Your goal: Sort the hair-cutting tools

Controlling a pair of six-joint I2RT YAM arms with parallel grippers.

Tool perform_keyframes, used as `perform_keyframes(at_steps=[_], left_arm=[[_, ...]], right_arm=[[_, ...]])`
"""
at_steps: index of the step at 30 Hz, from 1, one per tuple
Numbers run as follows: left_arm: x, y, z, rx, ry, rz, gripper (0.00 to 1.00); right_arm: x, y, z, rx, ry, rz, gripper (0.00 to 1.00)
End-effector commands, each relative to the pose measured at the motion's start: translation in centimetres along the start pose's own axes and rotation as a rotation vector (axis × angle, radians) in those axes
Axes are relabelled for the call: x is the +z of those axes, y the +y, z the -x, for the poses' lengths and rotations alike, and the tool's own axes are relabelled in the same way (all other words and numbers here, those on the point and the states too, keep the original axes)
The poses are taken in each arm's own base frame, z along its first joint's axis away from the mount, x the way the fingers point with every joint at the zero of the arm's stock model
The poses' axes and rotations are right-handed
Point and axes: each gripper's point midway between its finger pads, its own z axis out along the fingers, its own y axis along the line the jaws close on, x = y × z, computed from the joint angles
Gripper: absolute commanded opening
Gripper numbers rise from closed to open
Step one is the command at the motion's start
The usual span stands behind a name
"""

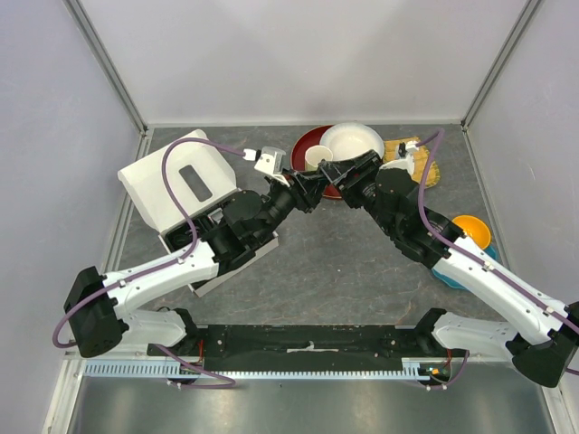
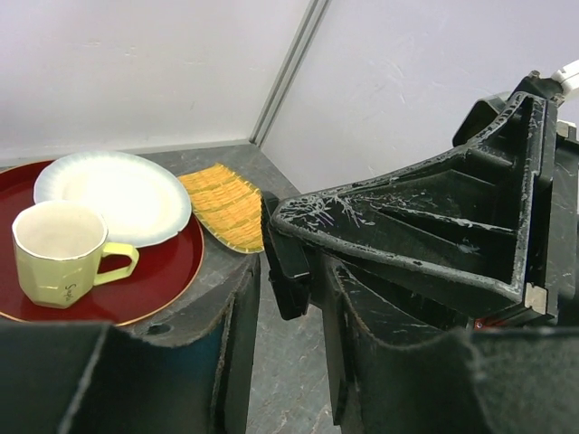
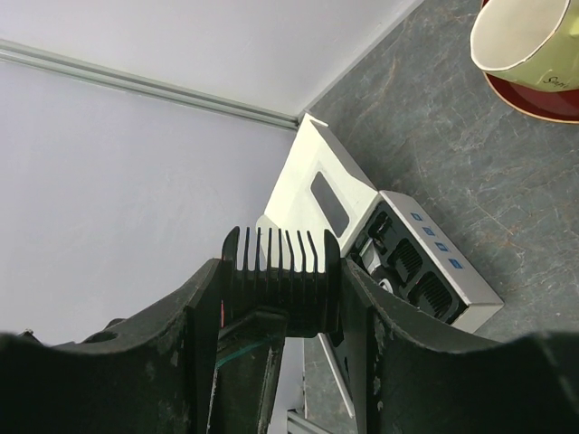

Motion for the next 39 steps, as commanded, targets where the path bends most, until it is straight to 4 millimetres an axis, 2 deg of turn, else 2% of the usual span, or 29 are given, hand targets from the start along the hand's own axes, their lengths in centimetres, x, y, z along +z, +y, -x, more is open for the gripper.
perform_keyframes(at_steps=[1,5,6,8,9,11,13,15,19,24,25,26,27,28,30,31,33,34,36,37,38,39], left_arm=[[0.6,-0.6,2.1,-0.031,-0.060,0.018,0.37],[0.6,-0.7,1.7,-0.031,-0.050,0.018,0.25],[0.6,-0.5,1.4,-0.029,-0.045,0.024,0.18],[0.5,-0.5,1.4,-0.032,-0.044,0.026,0.12],[0.5,-0.4,1.3,-0.031,-0.042,0.029,0.04],[0.5,-0.3,1.2,-0.032,-0.038,0.035,0.02],[0.5,0.1,1.1,-0.033,-0.027,0.063,0.02],[0.5,0.5,1.4,-0.032,-0.025,0.097,0.02],[-0.1,1.4,0.9,-0.012,0.029,0.148,0.02],[-1.0,2.3,0.8,0.006,0.095,0.179,0.02],[-1.1,3.4,0.9,-0.001,0.118,0.202,0.02],[-1.6,4.7,-0.3,0.002,0.191,0.236,0.02],[-1.7,4.6,-0.6,-0.021,0.250,0.205,0.02],[-1.6,6.9,-0.3,-0.064,0.272,0.251,0.02],[-2.6,8.6,-2.4,-0.120,0.418,0.269,0.02],[-2.9,11.0,-2.0,-0.139,0.430,0.321,0.02],[-4.2,12.5,-3.9,-0.203,0.537,0.333,0.02],[-4.7,14.6,-3.6,-0.234,0.541,0.374,0.02],[-5.9,15.9,-4.8,-0.298,0.591,0.376,0.02],[-6.5,17.6,-4.4,-0.322,0.578,0.412,0.02],[-7.1,18.2,-4.8,-0.342,0.590,0.417,0.02],[-7.7,19.6,-4.1,-0.355,0.568,0.448,0.02]], right_arm=[[-0.5,1.1,0.7,0.031,-0.024,0.038,0.26],[-0.5,0.9,0.9,0.033,-0.031,0.034,0.26],[-0.6,1.0,0.9,0.034,-0.031,0.035,0.26],[-0.5,0.9,1.0,0.039,-0.035,0.033,0.26],[-0.5,0.9,0.9,0.039,-0.032,0.032,0.27],[-0.5,0.9,0.9,0.039,-0.031,0.032,0.29],[-0.5,0.7,0.9,0.030,-0.032,0.029,0.43],[-0.5,0.4,1.0,0.011,-0.039,0.023,0.66],[-0.9,0.0,1.7,-0.008,-0.067,0.019,0.80],[-1.3,-0.1,2.3,-0.067,-0.082,0.024,0.89],[-1.3,-0.5,2.3,-0.091,-0.082,0.015,0.89],[-1.4,-0.9,2.3,-0.107,-0.081,0.007,0.89],[-1.6,-1.2,2.5,-0.118,-0.082,0.006,0.89],[-1.8,-1.6,2.5,-0.133,-0.078,0.001,0.89],[-2.1,-3.1,2.3,-0.177,-0.068,-0.018,0.89],[-2.1,-4.3,1.6,-0.198,-0.044,-0.033,0.89],[-2.3,-5.6,1.0,-0.252,-0.020,-0.043,0.89],[-2.2,-7.4,0.1,-0.284,0.009,-0.071,0.88],[-2.1,-9.7,-1.2,-0.361,0.066,-0.103,0.88],[-2.1,-11.7,-2.2,-0.393,0.103,-0.138,0.89],[-2.2,-12.9,-3.0,-0.422,0.146,-0.152,0.88],[-2.3,-15.1,-4.1,-0.449,0.191,-0.196,0.88]])
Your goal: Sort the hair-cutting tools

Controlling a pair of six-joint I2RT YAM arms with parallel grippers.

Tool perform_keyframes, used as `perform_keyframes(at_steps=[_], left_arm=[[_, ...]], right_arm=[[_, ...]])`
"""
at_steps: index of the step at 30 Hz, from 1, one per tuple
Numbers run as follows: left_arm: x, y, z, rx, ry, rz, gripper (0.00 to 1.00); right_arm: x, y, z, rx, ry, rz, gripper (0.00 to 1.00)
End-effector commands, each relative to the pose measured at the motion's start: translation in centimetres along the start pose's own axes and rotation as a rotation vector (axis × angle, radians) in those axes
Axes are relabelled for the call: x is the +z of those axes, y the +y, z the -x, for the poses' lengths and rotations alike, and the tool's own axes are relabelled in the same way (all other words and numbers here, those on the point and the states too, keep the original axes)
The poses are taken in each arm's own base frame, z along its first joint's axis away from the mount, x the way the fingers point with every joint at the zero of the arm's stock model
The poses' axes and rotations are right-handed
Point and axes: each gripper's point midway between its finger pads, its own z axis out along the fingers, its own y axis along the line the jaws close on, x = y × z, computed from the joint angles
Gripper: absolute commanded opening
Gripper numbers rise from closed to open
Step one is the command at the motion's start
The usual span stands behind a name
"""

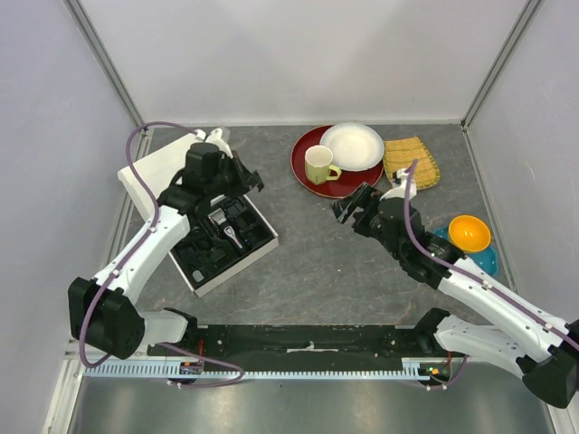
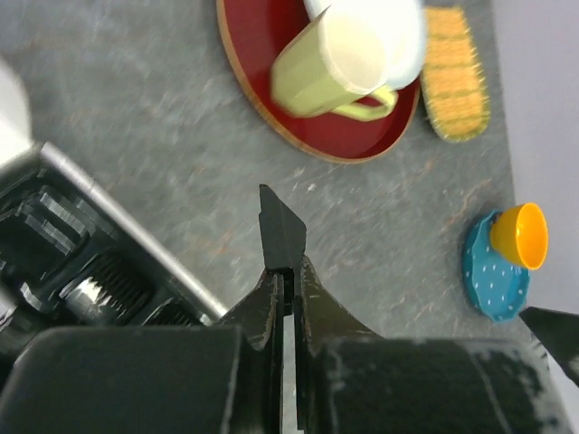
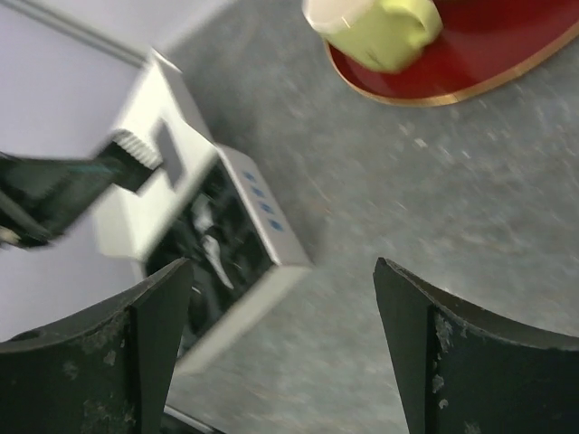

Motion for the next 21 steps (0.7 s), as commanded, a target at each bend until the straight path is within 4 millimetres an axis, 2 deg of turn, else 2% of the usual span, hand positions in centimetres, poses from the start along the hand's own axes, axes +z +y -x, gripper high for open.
perform_keyframes(at_steps=[1,2,3,9,16,21], left_arm=[[-1.3,2.9,-2.1,-0.139,0.132,-0.012,0.02],[-1.4,3.4,-2.3,-0.147,0.143,-0.016,0.02],[-1.4,4.7,-1.9,-0.170,0.144,0.008,0.02],[-1.3,7.6,-1.3,-0.228,0.191,0.014,0.02],[-0.5,10.7,-2.6,-0.262,0.284,0.032,0.02],[0.0,12.6,-2.6,-0.255,0.302,0.094,0.02]], right_arm=[[0.3,-5.0,-5.3,-0.168,0.173,-0.074,0.88],[0.2,-6.0,-6.4,-0.193,0.212,-0.087,0.88],[0.2,-7.7,-7.7,-0.212,0.246,-0.117,0.88],[-1.2,-12.6,-10.9,-0.251,0.323,-0.180,0.90],[-2.3,-15.0,-13.1,-0.259,0.396,-0.203,0.89],[-2.9,-17.0,-14.0,-0.271,0.419,-0.247,0.89]])
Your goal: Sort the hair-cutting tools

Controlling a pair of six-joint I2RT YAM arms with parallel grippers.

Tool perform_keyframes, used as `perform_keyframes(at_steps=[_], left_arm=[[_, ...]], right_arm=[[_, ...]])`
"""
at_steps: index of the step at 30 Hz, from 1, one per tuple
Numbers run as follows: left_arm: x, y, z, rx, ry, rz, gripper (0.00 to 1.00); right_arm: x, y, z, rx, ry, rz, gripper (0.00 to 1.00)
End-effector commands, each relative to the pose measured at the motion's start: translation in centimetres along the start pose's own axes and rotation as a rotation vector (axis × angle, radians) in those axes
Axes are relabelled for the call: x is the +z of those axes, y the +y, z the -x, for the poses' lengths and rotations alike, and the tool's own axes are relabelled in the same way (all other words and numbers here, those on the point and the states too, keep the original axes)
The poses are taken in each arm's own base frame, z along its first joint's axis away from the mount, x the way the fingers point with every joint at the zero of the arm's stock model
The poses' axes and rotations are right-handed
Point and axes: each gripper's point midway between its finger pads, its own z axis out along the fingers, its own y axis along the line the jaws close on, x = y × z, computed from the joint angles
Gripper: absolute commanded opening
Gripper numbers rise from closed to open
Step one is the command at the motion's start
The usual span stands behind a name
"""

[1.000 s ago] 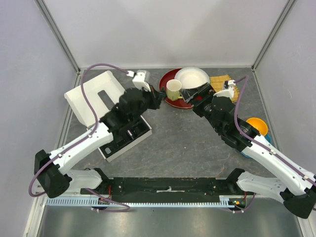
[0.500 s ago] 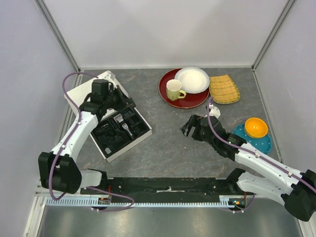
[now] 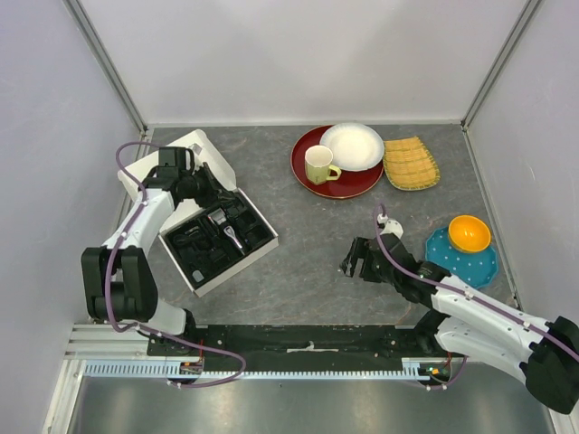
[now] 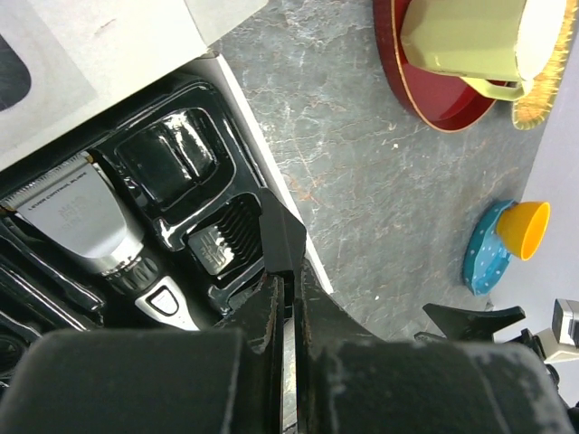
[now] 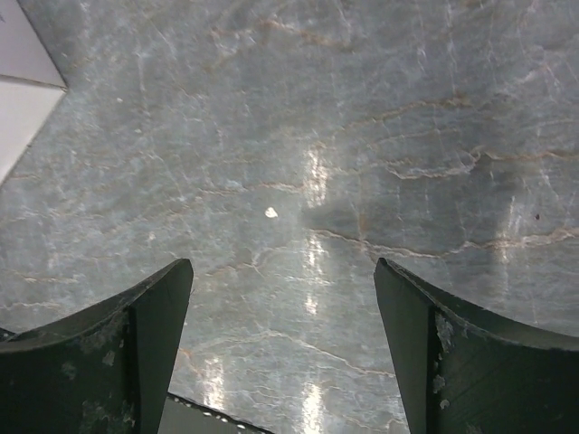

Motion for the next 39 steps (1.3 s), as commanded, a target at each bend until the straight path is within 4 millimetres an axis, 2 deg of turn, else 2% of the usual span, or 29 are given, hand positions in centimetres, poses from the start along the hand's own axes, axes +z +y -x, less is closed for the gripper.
perform_keyframes(at_steps=[1,6,8,11,17,39], left_arm=[[-0.3,-0.2,1.2,0.057,0.000,-0.011,0.02],[1.0,0.6,1.9,0.026,0.002,0.018,0.02],[0.9,1.4,2.8,0.002,-0.018,0.031,0.02],[1.3,2.1,3.0,-0.010,-0.015,0.045,0.02],[2.2,3.2,2.4,-0.046,0.012,0.058,0.02],[5.0,4.3,0.9,-0.125,0.072,0.019,0.02]], right_arm=[[0.1,-1.3,-1.1,-0.003,0.015,-0.019,0.89],[0.1,-1.8,-2.1,-0.002,0.039,-0.017,0.88],[-0.1,-1.7,-2.2,-0.019,0.048,-0.011,0.88],[-0.3,-1.7,-2.4,-0.028,0.064,-0.006,0.88],[-0.2,-2.0,-2.9,-0.040,0.085,-0.019,0.87],[-0.1,-2.5,-3.0,-0.017,0.080,-0.045,0.87]])
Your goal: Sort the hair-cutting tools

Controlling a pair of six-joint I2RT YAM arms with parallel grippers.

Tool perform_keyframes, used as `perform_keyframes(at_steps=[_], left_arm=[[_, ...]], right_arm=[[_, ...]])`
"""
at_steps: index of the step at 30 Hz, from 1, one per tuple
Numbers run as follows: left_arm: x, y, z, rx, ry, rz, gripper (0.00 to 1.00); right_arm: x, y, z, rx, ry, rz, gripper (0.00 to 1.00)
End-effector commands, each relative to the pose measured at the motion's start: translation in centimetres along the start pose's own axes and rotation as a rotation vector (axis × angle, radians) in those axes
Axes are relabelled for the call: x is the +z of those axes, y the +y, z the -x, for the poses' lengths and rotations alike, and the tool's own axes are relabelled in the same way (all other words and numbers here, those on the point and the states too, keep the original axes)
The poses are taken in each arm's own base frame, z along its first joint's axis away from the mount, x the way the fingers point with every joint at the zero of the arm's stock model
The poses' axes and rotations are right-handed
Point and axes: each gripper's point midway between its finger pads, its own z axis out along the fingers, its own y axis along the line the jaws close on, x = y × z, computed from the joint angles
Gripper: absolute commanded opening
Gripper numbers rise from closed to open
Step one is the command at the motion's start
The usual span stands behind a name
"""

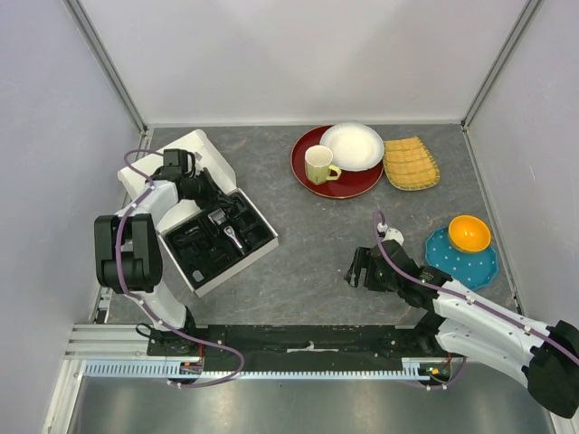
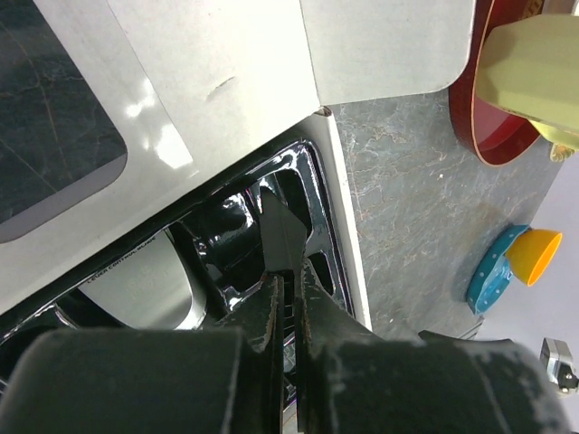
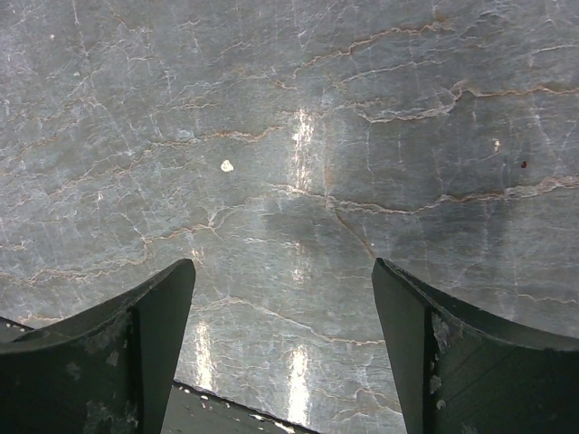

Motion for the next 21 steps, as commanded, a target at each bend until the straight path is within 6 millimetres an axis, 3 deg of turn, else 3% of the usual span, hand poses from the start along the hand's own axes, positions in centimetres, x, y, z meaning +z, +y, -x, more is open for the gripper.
perform_keyframes(at_steps=[1,17,21], left_arm=[[0.6,-0.6,0.4,-0.019,-0.004,-0.047,0.02],[2.4,0.3,0.3,-0.050,-0.005,-0.031,0.02],[2.1,0.9,0.3,-0.050,-0.021,0.011,0.13]], right_arm=[[0.0,-0.2,0.3,0.013,-0.015,-0.011,0.87],[0.1,-0.4,0.3,0.023,-0.018,-0.024,0.87],[0.1,-0.4,0.3,0.024,-0.018,-0.026,0.87]])
